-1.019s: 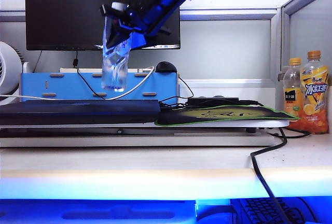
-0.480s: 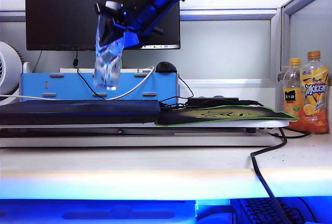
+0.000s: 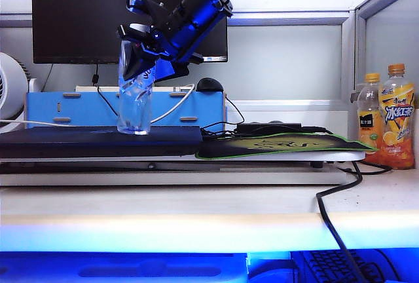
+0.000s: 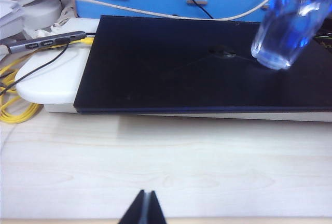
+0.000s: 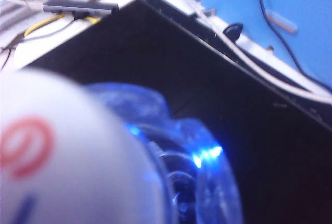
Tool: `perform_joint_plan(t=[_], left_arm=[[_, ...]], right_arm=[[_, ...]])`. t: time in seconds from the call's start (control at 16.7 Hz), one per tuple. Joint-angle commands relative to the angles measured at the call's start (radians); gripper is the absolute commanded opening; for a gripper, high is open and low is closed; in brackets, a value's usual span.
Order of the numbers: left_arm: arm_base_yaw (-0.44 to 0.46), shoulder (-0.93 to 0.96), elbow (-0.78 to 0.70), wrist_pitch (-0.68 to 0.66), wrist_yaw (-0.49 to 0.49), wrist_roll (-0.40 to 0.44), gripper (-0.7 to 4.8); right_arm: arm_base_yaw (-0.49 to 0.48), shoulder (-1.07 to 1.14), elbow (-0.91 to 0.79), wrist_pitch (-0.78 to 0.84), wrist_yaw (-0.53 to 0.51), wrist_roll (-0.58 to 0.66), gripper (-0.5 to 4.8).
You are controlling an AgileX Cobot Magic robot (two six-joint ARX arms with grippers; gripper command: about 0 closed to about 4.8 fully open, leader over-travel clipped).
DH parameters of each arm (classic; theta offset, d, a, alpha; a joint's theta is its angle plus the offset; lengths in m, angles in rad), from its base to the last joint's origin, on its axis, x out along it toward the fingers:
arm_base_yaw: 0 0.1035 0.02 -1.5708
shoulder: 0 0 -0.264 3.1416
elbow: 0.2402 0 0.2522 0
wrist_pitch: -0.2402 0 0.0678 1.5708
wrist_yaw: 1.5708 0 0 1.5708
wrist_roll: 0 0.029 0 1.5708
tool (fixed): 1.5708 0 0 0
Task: Pick up the mineral water bottle and place it on the laptop.
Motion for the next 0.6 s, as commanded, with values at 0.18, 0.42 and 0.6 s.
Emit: perform_joint_plan(t=[0.18,0.42,0.6], left_arm=[[0.0,-0.002,0.002,0.009,0.004,0.001,-0.02],[0.0,-0.002,0.002,0.009,0.004,0.001,-0.02],[0.0,-0.002,0.002,0.009,0.004,0.001,-0.02]], right_arm=[[0.002,0.008,0.012,0.045,-0.021,-0.006,0.79],[0.002,0.008,0.012,0.053,0.021,-0.005,4.14],[0.002,0.008,0.012,0.061,0.021,-0.005,4.15]])
